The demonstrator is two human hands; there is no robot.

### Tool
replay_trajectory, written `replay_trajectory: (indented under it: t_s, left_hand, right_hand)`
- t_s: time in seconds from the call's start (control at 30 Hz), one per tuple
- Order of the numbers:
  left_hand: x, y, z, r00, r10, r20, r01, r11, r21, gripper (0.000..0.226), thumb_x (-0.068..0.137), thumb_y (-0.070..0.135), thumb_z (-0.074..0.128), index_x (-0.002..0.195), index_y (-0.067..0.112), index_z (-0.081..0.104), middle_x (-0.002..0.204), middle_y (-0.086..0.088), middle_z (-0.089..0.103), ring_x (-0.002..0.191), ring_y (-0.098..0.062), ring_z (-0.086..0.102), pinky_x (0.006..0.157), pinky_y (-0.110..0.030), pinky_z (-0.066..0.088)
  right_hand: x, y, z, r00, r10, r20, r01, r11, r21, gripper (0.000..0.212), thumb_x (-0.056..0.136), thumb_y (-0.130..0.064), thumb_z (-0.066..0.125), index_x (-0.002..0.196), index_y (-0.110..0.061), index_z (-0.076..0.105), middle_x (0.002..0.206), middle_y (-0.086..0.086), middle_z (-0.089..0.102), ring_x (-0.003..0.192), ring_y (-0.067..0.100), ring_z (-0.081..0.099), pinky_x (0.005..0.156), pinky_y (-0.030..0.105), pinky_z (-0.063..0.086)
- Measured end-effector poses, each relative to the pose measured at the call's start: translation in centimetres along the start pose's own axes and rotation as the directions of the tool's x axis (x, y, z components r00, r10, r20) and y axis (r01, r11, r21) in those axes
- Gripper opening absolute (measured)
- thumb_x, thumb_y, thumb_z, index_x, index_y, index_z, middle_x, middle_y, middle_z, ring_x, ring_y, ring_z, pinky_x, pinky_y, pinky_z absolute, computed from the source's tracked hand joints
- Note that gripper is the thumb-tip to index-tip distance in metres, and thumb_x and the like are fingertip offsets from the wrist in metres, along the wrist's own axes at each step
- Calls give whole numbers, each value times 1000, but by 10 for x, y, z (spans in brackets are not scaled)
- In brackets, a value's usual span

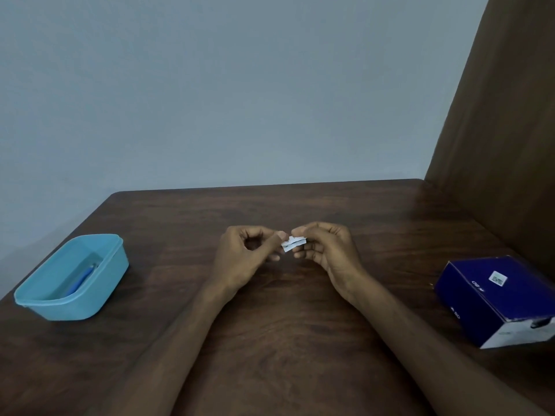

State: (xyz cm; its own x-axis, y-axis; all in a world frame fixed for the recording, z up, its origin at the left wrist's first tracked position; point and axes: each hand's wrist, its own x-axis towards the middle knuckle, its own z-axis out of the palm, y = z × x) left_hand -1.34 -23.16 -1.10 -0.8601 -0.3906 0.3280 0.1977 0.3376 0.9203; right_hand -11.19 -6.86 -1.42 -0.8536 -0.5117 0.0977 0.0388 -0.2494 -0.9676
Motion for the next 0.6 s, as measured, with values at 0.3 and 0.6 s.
replay_trajectory:
  t_s: [0.3, 0.6]
  left_hand:
    - [6, -7, 3, 999, -27, 45, 31, 995, -96, 39, 88, 10, 87, 120, 14, 64, 93, -8, 82, 82, -17, 76, 70, -30, 63]
    - [7, -6, 0, 999, 27, 37, -24, 997, -80, 40, 87, 20, 88, 121, 21, 68, 92, -3, 83, 84, -10, 73, 77, -30, 57]
  right_hand:
    - [2, 3, 0, 996, -86, -23, 85, 995, -50, 16, 90, 2, 80, 102, -8, 77, 89, 18, 80, 70, 20, 72, 69, 28, 60]
    - [0, 9, 2, 992, -108, 60, 119, 970, -210, 16, 101, -20, 73, 110, -11, 83, 98, 9, 83, 87, 21, 78, 82, 37, 65]
